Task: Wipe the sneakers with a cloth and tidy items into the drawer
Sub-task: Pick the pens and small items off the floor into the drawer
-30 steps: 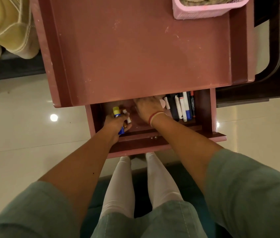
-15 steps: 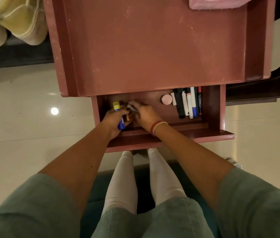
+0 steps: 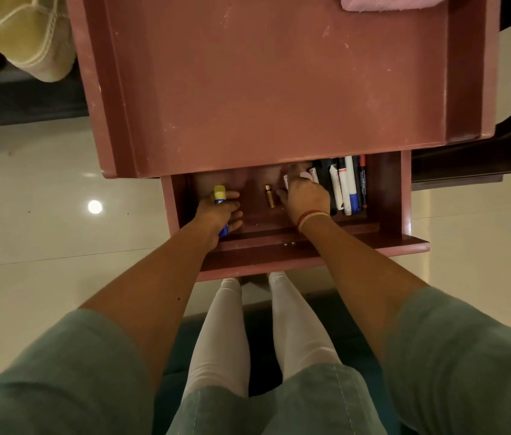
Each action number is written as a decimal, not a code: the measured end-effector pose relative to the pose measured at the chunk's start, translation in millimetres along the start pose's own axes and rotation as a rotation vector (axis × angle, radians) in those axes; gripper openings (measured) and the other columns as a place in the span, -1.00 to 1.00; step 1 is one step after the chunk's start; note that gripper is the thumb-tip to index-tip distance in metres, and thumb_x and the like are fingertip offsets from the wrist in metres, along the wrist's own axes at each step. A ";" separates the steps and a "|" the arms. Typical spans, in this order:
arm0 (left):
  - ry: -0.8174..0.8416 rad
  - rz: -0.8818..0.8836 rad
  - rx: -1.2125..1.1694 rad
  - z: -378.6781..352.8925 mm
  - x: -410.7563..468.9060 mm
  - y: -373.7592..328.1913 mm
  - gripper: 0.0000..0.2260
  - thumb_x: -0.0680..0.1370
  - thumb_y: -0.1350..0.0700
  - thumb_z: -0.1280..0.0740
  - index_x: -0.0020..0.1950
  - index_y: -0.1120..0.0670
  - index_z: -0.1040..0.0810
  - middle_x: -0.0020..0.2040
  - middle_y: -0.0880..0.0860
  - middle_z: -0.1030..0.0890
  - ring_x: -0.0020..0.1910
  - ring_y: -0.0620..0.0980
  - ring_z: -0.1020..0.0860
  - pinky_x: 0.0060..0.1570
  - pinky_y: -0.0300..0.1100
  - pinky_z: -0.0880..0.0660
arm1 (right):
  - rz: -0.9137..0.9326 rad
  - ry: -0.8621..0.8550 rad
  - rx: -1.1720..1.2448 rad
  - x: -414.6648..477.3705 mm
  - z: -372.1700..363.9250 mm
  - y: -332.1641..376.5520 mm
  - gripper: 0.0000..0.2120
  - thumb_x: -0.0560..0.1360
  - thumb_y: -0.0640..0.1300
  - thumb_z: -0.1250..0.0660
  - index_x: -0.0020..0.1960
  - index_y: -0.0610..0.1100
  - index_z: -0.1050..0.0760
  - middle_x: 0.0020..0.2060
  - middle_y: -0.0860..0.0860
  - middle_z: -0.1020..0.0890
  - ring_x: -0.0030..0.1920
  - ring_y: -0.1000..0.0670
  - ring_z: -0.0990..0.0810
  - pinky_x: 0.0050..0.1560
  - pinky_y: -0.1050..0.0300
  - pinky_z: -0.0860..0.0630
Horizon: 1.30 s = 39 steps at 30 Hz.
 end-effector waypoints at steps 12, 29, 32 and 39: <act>-0.058 -0.027 0.065 11.9 0.1 -3.7 -0.81 0.61 0.02 -0.22 -0.12 0.08 -0.50 -0.26 0.02 -0.47 -0.38 -0.08 -0.37 -0.38 -0.22 -0.37 | 0.366 0.050 -0.128 -9.7 -19.4 34.4 -0.53 0.54 -0.21 -0.21 0.43 -0.08 -0.25 0.33 -0.16 -0.35 0.19 -0.25 -0.48 0.10 -0.10 -0.49; -0.055 -0.121 0.084 -32.8 8.2 -5.8 -0.84 0.45 0.24 -0.47 -0.05 0.09 -0.54 -0.16 0.06 -0.61 -0.15 0.00 -0.62 -0.13 -0.04 -0.63 | 0.433 0.101 0.278 -29.6 -1.3 22.2 -0.01 0.28 0.03 -0.54 0.53 -0.03 -0.04 0.46 -0.12 -0.23 0.40 -0.20 -0.30 0.35 -0.07 -0.33; -0.125 -0.107 0.066 -32.0 16.1 -8.4 -0.86 0.44 0.19 -0.49 -0.09 0.07 -0.56 -0.08 0.07 -0.65 -0.05 0.05 -0.64 0.01 0.00 -0.61 | 0.431 0.127 0.278 -20.0 -5.3 27.9 -0.06 0.29 0.00 -0.53 0.51 -0.05 -0.08 0.35 -0.15 -0.41 0.30 -0.19 -0.43 0.25 -0.05 -0.40; -0.163 -0.256 0.483 -7.9 17.5 -17.8 -0.78 0.52 0.12 -0.37 0.15 0.08 -0.54 -0.04 0.01 -0.57 -0.02 0.02 -0.58 0.02 -0.18 -0.52 | 0.332 -0.124 -0.232 -3.8 9.3 25.9 -0.16 0.31 0.18 -0.42 0.44 -0.12 -0.17 0.36 -0.13 -0.32 0.35 -0.18 -0.27 0.35 -0.25 -0.11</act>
Point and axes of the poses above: each hand's wrist, its own x-axis towards the middle knuckle, its own z-axis out of the back of the hand, y = z × x, the point moved 6 cm from there along x, towards the middle knuckle
